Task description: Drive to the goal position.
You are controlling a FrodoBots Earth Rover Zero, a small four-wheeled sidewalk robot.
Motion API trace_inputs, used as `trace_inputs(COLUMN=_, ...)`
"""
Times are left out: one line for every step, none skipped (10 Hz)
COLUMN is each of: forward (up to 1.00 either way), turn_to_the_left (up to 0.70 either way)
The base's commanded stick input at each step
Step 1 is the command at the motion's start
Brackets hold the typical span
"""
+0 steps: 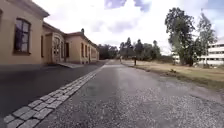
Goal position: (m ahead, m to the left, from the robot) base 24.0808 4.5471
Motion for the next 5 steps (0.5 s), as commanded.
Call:
trace_inputs(forward=0.7, turn_to_the_left=0.0)
trace_inputs(forward=0.7, turn_to_the_left=0.0)
trace_inputs(forward=0.7, turn_to_the_left=0.0)
trace_inputs(forward=0.7, turn_to_the_left=0.0)
trace_inputs(forward=0.7, turn_to_the_left=0.0)
